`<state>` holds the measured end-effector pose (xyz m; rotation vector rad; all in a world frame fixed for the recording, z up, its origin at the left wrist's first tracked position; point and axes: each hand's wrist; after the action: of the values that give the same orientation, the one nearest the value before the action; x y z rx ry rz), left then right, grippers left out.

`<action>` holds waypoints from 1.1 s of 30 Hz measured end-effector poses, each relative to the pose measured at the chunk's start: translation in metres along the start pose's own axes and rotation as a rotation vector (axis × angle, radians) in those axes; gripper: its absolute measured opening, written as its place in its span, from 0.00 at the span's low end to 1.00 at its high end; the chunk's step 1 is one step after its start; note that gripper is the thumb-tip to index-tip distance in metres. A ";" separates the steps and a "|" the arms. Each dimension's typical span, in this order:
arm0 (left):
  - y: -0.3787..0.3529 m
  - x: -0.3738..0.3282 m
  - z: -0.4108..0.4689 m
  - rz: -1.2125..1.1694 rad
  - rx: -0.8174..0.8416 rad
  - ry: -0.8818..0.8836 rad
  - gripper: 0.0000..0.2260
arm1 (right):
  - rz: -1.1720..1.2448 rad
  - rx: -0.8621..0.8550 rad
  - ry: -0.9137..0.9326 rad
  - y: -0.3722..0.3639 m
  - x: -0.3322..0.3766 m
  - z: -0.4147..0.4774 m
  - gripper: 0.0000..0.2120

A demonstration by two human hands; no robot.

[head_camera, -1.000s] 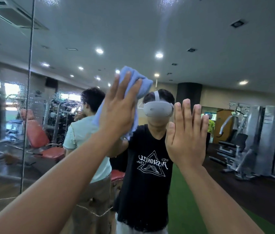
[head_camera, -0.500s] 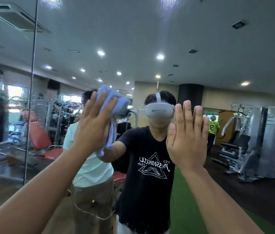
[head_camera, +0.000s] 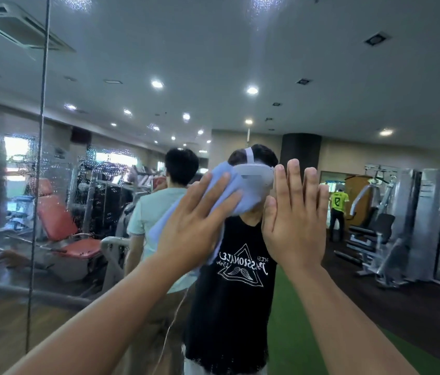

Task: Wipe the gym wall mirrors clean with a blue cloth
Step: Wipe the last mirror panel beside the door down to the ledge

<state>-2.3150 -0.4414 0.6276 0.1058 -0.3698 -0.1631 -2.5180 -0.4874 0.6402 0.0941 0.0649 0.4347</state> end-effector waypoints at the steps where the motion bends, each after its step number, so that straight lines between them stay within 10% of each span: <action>1: 0.003 0.008 -0.010 0.029 0.026 -0.023 0.27 | 0.000 -0.003 -0.001 0.000 0.000 0.000 0.28; 14: 0.011 0.029 0.066 -0.013 -0.044 0.286 0.28 | -0.012 0.011 -0.007 0.000 0.002 -0.001 0.29; 24: 0.008 0.030 -0.017 0.045 0.057 -0.079 0.31 | 0.001 0.017 -0.003 0.002 0.002 -0.001 0.28; 33: 0.020 0.038 0.080 -0.003 -0.084 0.319 0.28 | -0.022 -0.005 0.001 0.001 0.002 -0.002 0.28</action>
<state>-2.3070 -0.4338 0.7174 0.0480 -0.0450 -0.1620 -2.5164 -0.4856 0.6386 0.0883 0.0663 0.4126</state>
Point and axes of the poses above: each hand's wrist, its own z-axis towards the middle knuckle, its own y-axis out of the back of the hand, x = y × z, and after that the axes turned 5 degrees about z, right-handed
